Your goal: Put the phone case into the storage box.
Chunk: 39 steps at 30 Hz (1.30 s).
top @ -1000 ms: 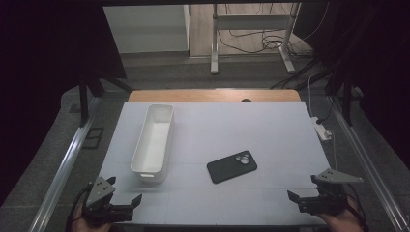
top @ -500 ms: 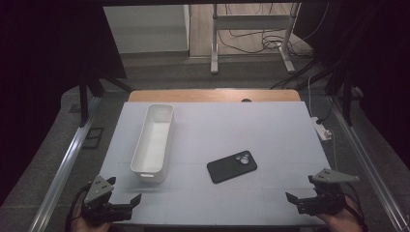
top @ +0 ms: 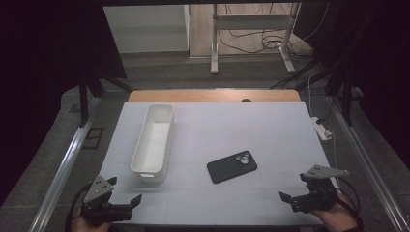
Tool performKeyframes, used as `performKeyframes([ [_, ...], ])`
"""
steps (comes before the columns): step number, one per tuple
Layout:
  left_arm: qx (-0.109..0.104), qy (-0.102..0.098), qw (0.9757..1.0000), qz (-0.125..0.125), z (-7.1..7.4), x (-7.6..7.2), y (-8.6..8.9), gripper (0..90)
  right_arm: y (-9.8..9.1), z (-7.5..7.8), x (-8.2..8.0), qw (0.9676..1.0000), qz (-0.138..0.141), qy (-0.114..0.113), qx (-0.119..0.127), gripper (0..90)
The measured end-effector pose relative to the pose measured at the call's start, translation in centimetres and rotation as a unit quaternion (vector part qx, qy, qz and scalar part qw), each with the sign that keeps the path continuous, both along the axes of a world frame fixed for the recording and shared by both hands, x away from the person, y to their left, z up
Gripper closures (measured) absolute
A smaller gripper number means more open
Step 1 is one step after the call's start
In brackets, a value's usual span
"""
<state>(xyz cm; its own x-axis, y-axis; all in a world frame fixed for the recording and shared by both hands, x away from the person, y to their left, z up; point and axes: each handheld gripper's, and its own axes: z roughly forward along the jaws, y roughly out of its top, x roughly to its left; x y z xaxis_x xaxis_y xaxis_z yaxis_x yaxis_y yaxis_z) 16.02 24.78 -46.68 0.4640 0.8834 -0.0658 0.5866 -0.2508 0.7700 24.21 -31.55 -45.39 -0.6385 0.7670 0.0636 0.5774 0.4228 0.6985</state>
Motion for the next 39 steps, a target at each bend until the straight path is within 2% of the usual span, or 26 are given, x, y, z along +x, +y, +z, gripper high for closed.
performKeyframes([
  [6,0.004,0.001,1.0,-0.001,0.0,0.0,-0.1,0.4,0.5,0.2,0.4,1.0,0.004,-0.001,0.008,0.0],
  [13,0.003,0.002,1.0,-0.001,0.0,0.1,-0.1,0.6,1.5,0.3,1.0,0.9998,0.017,-0.004,0.004,0.0],
  [21,0.004,0.002,1.0,-0.003,0.0,0.1,-0.1,0.6,2.7,0.1,2.1,0.9995,0.03,0.005,0.007,0.0],
  [34,0.0,0.002,1.0,-0.006,0.0,0.1,0.0,0.5,5.2,-0.2,3.9,0.9984,0.051,0.019,-0.016,0.0],
  [39,0.001,0.002,1.0,-0.006,0.0,0.1,0.0,0.5,5.7,-0.2,4.4,0.998,0.057,0.021,-0.016,0.0],
])
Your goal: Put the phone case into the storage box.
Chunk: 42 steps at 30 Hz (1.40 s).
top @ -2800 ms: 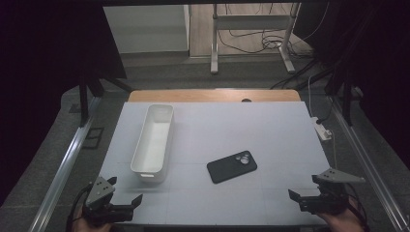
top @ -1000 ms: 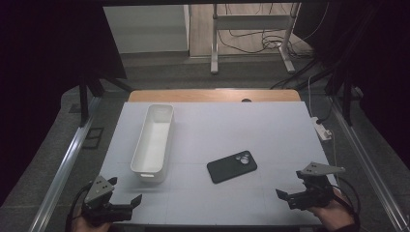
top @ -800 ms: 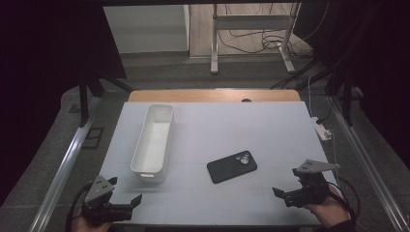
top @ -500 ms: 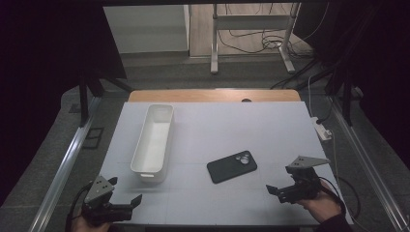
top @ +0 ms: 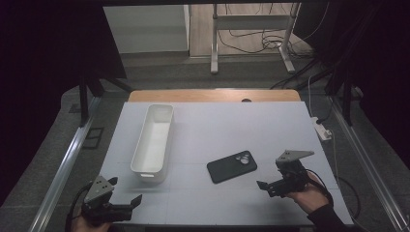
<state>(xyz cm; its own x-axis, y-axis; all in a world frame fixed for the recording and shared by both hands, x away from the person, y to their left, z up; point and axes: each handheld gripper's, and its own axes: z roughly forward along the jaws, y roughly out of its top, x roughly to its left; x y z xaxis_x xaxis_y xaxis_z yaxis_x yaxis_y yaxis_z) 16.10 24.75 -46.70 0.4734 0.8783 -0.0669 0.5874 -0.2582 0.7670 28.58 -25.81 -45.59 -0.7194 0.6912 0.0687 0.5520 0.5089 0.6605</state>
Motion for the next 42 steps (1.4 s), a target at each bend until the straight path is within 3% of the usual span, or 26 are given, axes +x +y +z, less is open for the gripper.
performKeyframes([
  [33,-0.004,0.002,1.0,-0.002,0.0,0.1,0.1,0.5,5.0,-0.6,3.9,0.9992,0.035,0.014,-0.015,0.0],
  [42,-0.004,0.003,1.0,-0.003,0.0,0.1,0.1,0.5,6.5,-0.9,5.0,0.9985,0.042,0.014,-0.032,0.0],
])
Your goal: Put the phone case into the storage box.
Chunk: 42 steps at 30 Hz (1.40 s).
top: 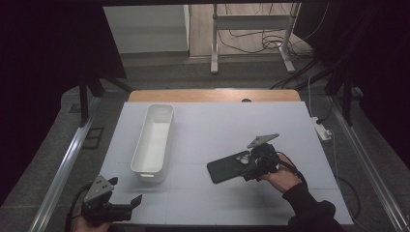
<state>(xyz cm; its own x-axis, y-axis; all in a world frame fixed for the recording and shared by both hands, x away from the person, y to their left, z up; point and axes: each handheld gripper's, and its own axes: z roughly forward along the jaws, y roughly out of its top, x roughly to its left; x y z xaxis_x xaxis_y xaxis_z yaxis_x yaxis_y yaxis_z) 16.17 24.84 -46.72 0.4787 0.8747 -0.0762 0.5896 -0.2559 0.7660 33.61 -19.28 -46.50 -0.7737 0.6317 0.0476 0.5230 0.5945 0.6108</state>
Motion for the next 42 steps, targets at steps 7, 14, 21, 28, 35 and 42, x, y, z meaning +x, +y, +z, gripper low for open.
performKeyframes([
  [7,0.0,0.0,1.0,-0.001,0.0,0.0,0.0,0.5,1.3,-0.4,0.8,0.9999,0.005,0.007,-0.01,0.0],
  [14,-0.001,0.0,1.0,-0.002,0.0,0.0,0.0,0.5,2.6,-0.8,1.2,0.9996,0.013,0.008,-0.024,0.0],
  [21,-0.002,0.0,1.0,-0.002,0.0,0.0,0.0,0.5,3.9,-0.9,2.0,0.9994,0.018,0.011,-0.028,0.0],
  [28,-0.003,0.0,1.0,-0.003,0.0,0.0,0.0,0.5,4.7,-1.2,2.4,0.9987,0.013,0.01,-0.049,10.1],
  [35,-0.003,0.0,1.0,-0.004,0.0,0.0,0.0,0.6,4.3,-1.1,2.8,0.9982,0.017,0.007,-0.056,51.5],
  [42,-0.003,-0.001,1.0,-0.004,0.0,0.0,0.1,0.5,4.3,-1.4,3.0,0.9967,0.039,0.02,-0.068,89.1],
])
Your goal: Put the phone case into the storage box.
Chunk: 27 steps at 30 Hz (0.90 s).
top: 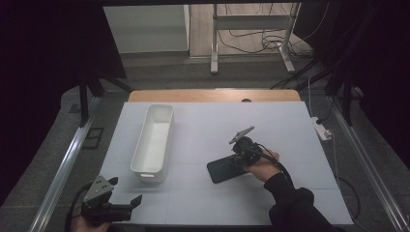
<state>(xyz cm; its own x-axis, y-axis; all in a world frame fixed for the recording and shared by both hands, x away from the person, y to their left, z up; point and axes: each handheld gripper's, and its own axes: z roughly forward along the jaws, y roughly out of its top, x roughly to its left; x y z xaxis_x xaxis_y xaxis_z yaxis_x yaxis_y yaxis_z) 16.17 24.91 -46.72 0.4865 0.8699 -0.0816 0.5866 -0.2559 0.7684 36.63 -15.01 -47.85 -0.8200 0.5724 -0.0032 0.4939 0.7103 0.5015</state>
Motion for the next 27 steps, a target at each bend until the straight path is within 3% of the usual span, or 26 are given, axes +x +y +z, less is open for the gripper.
performKeyframes([
  [8,0.0,0.0,1.0,-0.001,0.0,0.0,0.0,0.6,0.4,-0.2,0.5,0.9999,0.003,0.006,0.01,89.2],
  [18,-0.001,0.001,1.0,-0.002,0.0,0.0,0.0,0.6,2.6,-0.9,1.1,0.9994,0.01,0.023,0.026,89.2],
  [27,-0.001,0.002,1.0,-0.003,0.0,0.0,0.0,0.6,4.7,-1.6,1.5,0.9993,0.025,0.015,0.023,89.2],
])
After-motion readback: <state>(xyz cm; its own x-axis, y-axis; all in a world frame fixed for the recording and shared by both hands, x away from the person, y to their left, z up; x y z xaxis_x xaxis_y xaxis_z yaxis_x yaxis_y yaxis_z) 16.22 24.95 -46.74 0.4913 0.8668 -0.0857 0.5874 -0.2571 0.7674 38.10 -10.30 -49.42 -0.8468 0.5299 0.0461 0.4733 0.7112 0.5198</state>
